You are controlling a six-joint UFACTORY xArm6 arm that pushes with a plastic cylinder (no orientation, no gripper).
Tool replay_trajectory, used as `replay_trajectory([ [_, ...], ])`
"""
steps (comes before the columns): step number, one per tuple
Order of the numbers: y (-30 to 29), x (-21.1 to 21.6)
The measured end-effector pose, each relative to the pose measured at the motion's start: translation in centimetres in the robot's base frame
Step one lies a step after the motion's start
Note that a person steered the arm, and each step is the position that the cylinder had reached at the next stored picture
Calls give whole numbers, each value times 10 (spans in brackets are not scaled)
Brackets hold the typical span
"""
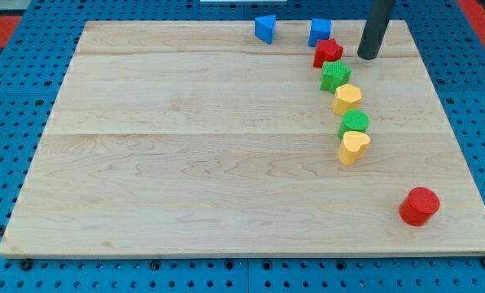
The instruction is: Push the red blocks in opposite directions
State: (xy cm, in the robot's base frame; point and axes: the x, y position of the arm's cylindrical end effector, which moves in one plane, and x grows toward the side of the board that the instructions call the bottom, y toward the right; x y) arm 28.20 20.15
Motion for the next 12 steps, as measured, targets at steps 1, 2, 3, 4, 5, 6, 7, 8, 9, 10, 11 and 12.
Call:
replay_trajectory([
  [1,-10,-3],
  [2,-15,-3],
  [3,-15,-3],
  [4,-38,-4],
  [5,-111,-4],
  [6,-168,-1],
  [7,-166,36],
  [8,-192,29],
  [9,-199,-9],
  [10,-199,-28],
  [11,-215,-32],
  [12,-224,-40],
])
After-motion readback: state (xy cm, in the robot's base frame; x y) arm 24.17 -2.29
